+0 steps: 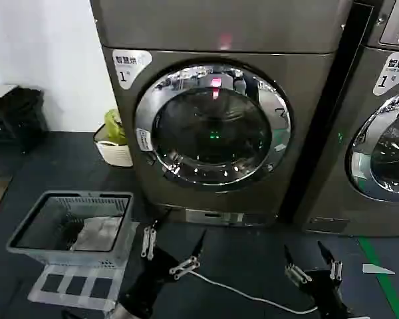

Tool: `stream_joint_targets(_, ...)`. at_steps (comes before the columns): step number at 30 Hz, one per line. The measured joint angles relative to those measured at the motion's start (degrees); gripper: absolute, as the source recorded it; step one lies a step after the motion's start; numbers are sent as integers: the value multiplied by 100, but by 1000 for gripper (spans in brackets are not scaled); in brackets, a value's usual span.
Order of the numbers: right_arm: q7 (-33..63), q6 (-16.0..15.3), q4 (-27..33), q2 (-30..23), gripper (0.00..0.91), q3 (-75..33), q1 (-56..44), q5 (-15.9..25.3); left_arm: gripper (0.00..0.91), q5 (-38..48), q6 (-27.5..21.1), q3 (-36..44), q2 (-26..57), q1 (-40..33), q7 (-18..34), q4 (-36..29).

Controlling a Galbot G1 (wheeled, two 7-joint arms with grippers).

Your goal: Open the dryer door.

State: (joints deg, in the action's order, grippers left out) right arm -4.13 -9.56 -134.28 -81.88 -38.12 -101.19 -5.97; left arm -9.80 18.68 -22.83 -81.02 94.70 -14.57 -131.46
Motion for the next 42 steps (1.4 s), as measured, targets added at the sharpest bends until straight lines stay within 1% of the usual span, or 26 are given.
stream_joint_targets(2, -76, 190, 33, 0, 907, -2, 16, -32, 907, 1, 0, 0, 2, -3, -2, 0)
stream_joint_targets(3, -111, 335, 44, 13, 907, -1, 36, -99, 907, 1, 0, 0, 3, -3, -4, 0)
stream_joint_targets(4, -135, 417, 38, 31, 907, 4, 60, -191, 907, 2, 0, 0, 3, -3, -5, 0)
stream_joint_targets(7, -303, 576, 40, 133, 907, -22, 165, -282, 907, 3, -2, 5, 7, 14, -10, -14)
stream_joint_targets(9, -438, 749, 133, 249, 907, -27, 280, -305, 907, 9, -3, 14, 20, 41, -12, -38)
stream_joint_targets(12, -561, 898, 313, 497, 907, 9, 494, -342, 907, 10, -2, 18, 42, 86, -14, -82)
stream_joint_targets(17, -623, 947, 698, 1044, 907, 139, 934, -461, 907, 8, -7, -6, 29, 212, -15, -175)
stream_joint_targets(22, -654, 929, 1146, 1631, 907, 417, 1693, -706, 907, -56, 12, -11, -15, 371, -22, -239)
stream_joint_targets(28, -734, 1015, 1757, 2281, 907, 1160, 2809, -962, 907, -199, 96, -72, -76, 557, -19, -257)
stream_joint_targets(30, -792, 1121, 1970, 2452, 907, 1484, 3219, -1089, 907, -217, 112, -106, -105, 606, -18, -259)
stream_joint_targets(35, -929, 1302, 2525, 2621, 907, 2259, 4264, -1266, 907, -282, 136, -155, -186, 688, -19, -275)
stream_joint_targets(39, -982, 1379, 3009, 2605, 907, 2872, 5024, -1378, 907, -334, 169, -185, -236, 744, -19, -330)
stream_joint_targets(42, -1032, 1513, 3373, 2531, 907, 3298, 5527, -1397, 907, -378, 198, -191, -271, 776, -21, -340)
